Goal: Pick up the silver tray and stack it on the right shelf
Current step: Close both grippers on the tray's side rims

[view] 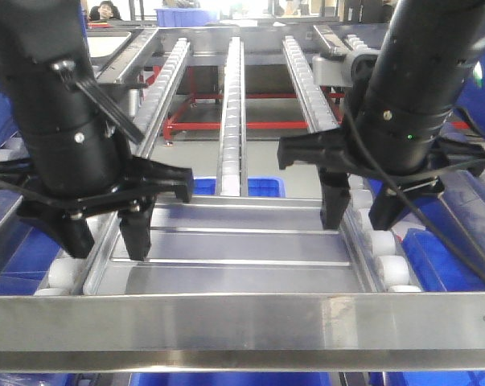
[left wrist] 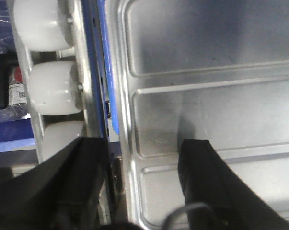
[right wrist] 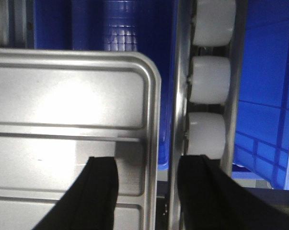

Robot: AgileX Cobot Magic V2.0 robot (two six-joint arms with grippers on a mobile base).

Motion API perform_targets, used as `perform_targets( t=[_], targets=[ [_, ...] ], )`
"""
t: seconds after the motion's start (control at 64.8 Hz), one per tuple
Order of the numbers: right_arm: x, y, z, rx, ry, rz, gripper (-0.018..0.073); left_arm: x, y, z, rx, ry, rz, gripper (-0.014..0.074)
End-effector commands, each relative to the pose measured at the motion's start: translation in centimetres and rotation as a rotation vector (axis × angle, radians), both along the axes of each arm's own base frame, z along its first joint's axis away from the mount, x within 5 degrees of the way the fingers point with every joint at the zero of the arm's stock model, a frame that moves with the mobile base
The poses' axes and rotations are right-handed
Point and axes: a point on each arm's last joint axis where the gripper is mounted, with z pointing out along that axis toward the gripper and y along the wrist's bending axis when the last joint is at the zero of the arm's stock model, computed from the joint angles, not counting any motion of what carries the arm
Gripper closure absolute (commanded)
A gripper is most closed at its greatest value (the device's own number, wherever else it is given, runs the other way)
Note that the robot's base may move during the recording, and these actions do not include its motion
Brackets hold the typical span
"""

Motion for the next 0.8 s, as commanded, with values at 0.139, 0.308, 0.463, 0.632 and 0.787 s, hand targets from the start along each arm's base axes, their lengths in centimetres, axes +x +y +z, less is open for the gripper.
perform_targets(
  t=[0.139,0.308,0.463,0.632,0.787],
  targets=[
    [0.7,0.4,1.3,0.035,-0.069,0.016,0.0145,0.3,-0.6,2.2,-0.076,-0.078,0.002,0.0332],
    [0.8,0.6,0.6,0.039,-0.043,0.006,0.0145,1.0,0.3,2.2,-0.079,-0.078,0.038,0.0332],
    [1.0,0.6,0.5,0.047,-0.054,0.008,0.0145,1.6,1.0,2.3,-0.092,-0.08,0.071,0.0332],
    [1.1,0.8,0.4,0.055,-0.064,0.012,0.0145,1.8,1.0,2.3,-0.107,-0.096,0.07,0.0332],
    [1.2,0.8,-0.1,0.046,-0.049,0.011,0.0145,1.8,0.9,2.1,-0.102,-0.089,0.069,0.0332]
  ],
)
